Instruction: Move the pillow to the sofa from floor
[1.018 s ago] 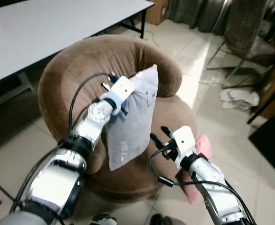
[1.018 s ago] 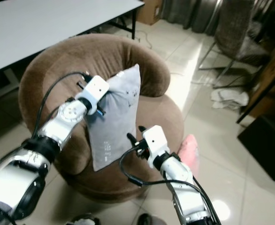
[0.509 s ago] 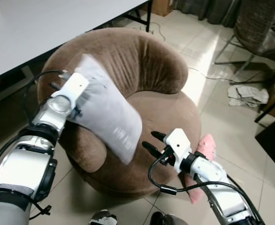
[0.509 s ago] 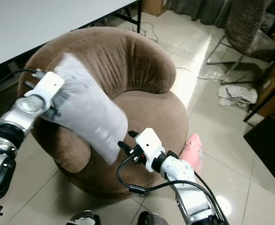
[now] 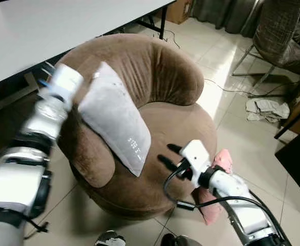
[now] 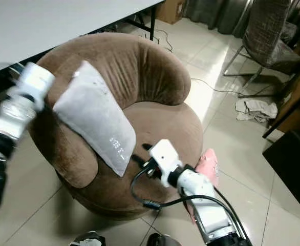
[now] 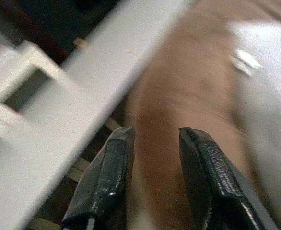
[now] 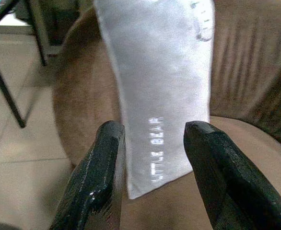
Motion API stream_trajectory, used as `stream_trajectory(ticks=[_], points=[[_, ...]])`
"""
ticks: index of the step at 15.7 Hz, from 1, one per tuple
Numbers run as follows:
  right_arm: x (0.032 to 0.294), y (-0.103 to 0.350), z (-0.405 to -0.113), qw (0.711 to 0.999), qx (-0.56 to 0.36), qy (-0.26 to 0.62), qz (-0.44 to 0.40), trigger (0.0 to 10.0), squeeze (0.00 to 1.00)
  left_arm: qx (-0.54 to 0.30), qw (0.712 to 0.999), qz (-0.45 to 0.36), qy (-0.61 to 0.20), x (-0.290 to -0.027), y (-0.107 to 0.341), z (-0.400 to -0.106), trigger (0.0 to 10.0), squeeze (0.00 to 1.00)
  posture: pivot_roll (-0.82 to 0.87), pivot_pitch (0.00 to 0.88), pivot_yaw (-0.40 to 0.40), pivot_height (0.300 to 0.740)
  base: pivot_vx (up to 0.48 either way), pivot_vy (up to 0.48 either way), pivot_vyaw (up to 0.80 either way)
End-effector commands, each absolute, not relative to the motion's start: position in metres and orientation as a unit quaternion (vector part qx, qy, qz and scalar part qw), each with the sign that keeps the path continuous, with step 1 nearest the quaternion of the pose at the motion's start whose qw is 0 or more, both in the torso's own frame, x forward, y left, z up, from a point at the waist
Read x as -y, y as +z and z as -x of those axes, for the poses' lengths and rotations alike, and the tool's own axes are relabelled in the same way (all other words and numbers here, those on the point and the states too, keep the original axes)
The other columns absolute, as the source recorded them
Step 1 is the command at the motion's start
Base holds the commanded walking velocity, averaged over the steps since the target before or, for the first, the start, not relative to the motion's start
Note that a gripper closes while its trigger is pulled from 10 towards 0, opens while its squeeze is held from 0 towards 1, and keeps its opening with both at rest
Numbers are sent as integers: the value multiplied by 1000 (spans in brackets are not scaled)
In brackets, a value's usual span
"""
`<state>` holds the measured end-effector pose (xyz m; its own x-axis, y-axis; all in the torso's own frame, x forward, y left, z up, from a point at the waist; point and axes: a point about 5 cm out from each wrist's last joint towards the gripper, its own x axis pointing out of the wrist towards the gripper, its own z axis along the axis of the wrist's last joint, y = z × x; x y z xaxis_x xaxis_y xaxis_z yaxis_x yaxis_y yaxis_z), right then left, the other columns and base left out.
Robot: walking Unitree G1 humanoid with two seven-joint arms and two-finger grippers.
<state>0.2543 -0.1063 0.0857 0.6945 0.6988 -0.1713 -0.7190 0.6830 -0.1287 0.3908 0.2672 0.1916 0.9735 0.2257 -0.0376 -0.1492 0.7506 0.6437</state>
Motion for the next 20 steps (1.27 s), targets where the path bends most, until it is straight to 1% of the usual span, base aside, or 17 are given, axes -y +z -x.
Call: stream_trajectory(ticks=[1, 2, 3, 4, 5, 6, 7, 8, 9, 12, 13, 15, 16, 18, 20], points=[[112, 91, -255, 923, -44, 372, 87, 10000, 0, -13, 933, -340, 120, -268, 207, -392, 10000, 1000, 111, 35, -72, 740, 0, 0, 0], [116, 93, -255, 930, -38, 357, 83, 10000, 0, 24, 935, -324, 138, -273, 216, -389, 10000, 1000, 109, 30, -76, 740, 0, 0, 0], [119, 94, -255, 935, -33, 343, 81, 10000, 0, 40, 939, -311, 143, -274, 216, -387, 10000, 0, 103, 24, -82, 740, 0, 0, 0], [123, 96, -256, 944, -25, 320, 77, 10000, 0, 67, 973, -208, 80, -260, 212, -385, 10000, 0, 96, 16, -88, 740, 0, 0, 0], [128, 99, -257, 956, -16, 286, 70, 10000, 0, 90, 992, -90, 13, -242, 204, -380, 10000, 0, 93, 14, -90, 740, 0, 0, 0], [133, 100, -258, 966, -10, 251, 61, 10000, 0, 93, 993, -58, -44, -227, 192, -368, 10000, 0, 86, 10, -95, 740, 0, 0, 0], [136, 101, -257, 972, -7, 230, 52, 10000, 0, 87, 990, -70, -86, -215, 180, -357, 10000, 0, 86, 10, -95, 740, 0, 0, 0], [139, 102, -257, 976, -6, 210, 50, 10000, 0, 78, 989, -71, -108, -207, 170, -348, 10000, 0, 82, 13, -104, 740, 0, 0, 0], [149, 103, -253, 988, -1, 148, 39, 10000, 0, 52, 987, -75, -131, -190, 139, -320, 10000, 0, 76, 15, -107, 740, 0, 0, 0], [159, 97, -248, 996, -20, 83, 21, 10000, 0, 33, 985, -68, -152, -173, 118, -294, 10000, 0, 75, 19, -118, 740, 0, -381, 0], [159, 96, -247, 997, -23, 76, 17, 10000, 0, 27, 984, -75, -159, -170, 117, -290, 10000, 0, 78, 17, -116, 740, 0, -480, 0], [156, 96, -248, 997, -25, 75, 16, 10000, 0, 25, 981, -94, -166, -166, 116, -290, 10000, 0, 78, 16, -112, 740, 0, -480, 0], [154, 95, -249, 996, -27, 78, 18, 10000, 0, 17, 979, -113, -168, -165, 114, -293, 10000, 0, 79, 15, -109, 740, 0, -480, 0], [154, 88, -246, 996, -44, 66, 26, 10000, 0, 12, 977, -123, -171, -160, 119, -299, 10000, 0, 80, 12, -89, 740, 0, -480, 0], [155, 81, -242, 997, -59, 53, 21, 10000, 0, 12, 976, -131, -176, -157, 123, -308, 10000, 0, 83, 14, -67, 740, 0, -480, 541]])
